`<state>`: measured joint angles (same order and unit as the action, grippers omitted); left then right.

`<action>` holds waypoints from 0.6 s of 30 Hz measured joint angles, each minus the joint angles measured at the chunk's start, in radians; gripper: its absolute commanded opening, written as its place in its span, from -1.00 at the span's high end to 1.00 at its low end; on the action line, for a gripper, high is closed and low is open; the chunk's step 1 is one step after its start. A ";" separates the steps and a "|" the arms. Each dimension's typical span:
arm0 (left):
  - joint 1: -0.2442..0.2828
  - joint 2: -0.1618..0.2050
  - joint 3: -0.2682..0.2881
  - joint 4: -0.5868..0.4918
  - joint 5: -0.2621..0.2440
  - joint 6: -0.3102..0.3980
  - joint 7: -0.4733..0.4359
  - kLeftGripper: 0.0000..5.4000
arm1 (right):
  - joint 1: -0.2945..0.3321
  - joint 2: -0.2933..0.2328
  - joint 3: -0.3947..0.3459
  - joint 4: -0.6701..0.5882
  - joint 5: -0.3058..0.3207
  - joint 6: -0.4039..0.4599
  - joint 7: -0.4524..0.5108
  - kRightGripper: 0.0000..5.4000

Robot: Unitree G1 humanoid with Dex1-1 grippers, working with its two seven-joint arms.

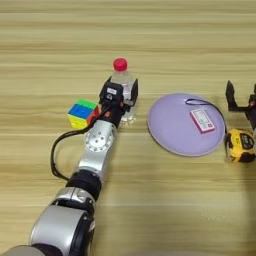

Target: Move the objects on the table

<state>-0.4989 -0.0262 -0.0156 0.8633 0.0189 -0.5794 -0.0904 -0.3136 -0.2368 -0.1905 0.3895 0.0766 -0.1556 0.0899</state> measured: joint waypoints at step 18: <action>-0.003 -0.011 -0.011 0.016 0.014 -0.014 0.008 -0.62 | 0.000 0.001 0.000 0.003 0.000 0.000 0.000 -1.00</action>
<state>-0.5023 -0.0368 -0.0266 0.8793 0.0328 -0.5935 -0.0821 -0.3137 -0.2362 -0.1905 0.3922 0.0767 -0.1558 0.0900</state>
